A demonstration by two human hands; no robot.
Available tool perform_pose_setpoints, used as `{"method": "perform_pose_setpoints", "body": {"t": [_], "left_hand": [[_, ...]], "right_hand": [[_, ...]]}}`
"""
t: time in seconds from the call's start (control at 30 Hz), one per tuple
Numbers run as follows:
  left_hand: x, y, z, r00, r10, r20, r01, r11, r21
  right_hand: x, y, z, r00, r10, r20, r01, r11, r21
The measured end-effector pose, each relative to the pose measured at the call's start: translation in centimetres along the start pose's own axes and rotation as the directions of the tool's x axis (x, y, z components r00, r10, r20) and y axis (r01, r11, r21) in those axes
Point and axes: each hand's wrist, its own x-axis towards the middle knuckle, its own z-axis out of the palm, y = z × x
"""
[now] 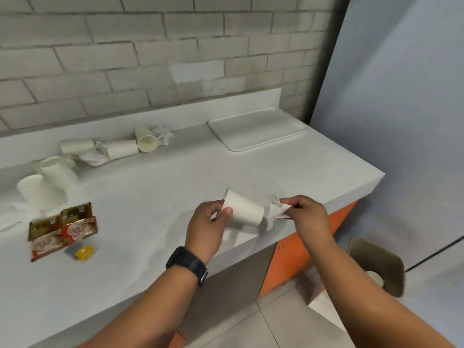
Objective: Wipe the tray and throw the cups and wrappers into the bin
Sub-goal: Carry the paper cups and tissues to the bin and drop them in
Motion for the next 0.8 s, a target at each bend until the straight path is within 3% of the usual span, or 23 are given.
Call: {"method": "perform_pose_setpoints", "body": {"t": [0.2,0.4,0.53,0.67,0.8], "left_hand": [[-1.1,1.2,5.5,0.992,0.015,0.124,-0.016,1.000,0.008],[-0.1,0.7,10.5,0.914,-0.024,0.405,-0.006,0.997,0.072],[0.9,0.5,14.2,0.835,-0.047,0.549,-0.042,0.988,0.150],[1.5,0.4,18.3,0.754,-0.078,0.652,-0.115,0.962,0.248],[1.8,-0.2,23.3,0.727,-0.168,0.666,-0.075,0.944,0.320]], "right_hand": [[1.5,3.0,-5.1,0.996,0.057,-0.067,-0.057,0.998,0.014],[2.0,6.1,-8.7,0.964,0.163,-0.211,-0.141,0.983,0.116],[2.0,9.9,-11.4,0.899,0.321,-0.299,-0.263,0.939,0.220],[1.8,13.9,-15.3,0.782,0.462,-0.419,-0.419,0.887,0.196],[1.6,17.9,-20.6,0.685,0.590,-0.427,-0.481,0.807,0.343]]}}
